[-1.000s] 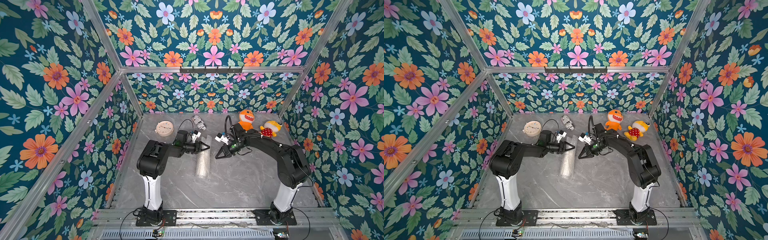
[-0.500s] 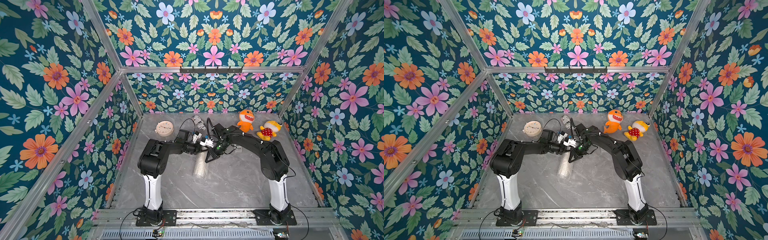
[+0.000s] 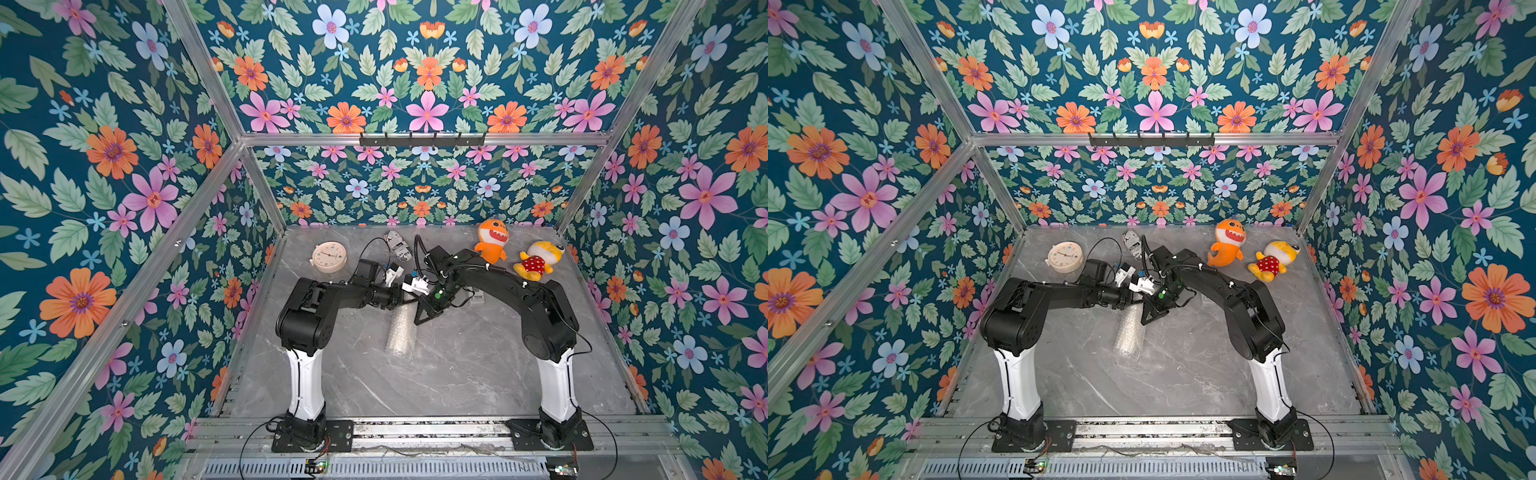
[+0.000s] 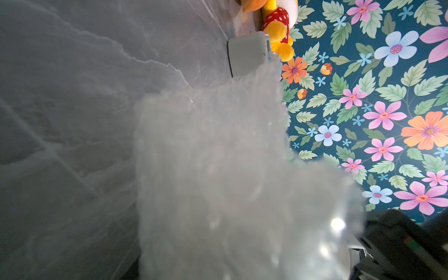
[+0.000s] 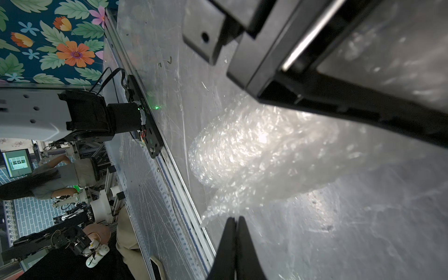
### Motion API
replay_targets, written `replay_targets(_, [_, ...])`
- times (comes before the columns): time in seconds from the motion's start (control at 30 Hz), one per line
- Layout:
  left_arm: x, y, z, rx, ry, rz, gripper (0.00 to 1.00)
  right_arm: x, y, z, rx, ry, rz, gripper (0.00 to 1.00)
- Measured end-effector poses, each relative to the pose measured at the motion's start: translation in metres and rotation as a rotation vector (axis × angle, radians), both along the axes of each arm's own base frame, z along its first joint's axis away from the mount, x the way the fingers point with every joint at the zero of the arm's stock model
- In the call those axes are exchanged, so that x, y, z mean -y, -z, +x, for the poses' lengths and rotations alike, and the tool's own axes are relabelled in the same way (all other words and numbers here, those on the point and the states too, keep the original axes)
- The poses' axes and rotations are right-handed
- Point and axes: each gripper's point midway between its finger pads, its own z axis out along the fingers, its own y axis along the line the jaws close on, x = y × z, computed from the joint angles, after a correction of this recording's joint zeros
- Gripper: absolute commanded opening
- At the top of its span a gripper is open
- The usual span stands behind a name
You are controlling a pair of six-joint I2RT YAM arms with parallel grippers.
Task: Wrap vases in bubble wrap
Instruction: Stick the tape on the bubble wrap.
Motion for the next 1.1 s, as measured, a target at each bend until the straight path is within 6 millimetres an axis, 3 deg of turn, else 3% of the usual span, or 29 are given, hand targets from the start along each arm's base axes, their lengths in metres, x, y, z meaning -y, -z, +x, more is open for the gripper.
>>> replay_targets(0.23, [-0.001,0.001,-0.001,-0.005,-0.003,0.002,0.21,-0.010,0.001,0.003,0.010,-0.019,0.007,0.00])
replay_targets(0.73, [-0.004,0.006,-0.001,-0.036,-0.031,0.015,0.19,-0.015,0.026,0.008,0.005,-0.043,-0.046,0.00])
replay_targets(1.1, [-0.004,0.010,-0.002,-0.060,-0.063,0.005,0.17,-0.020,0.032,0.016,0.033,-0.035,-0.049,0.00])
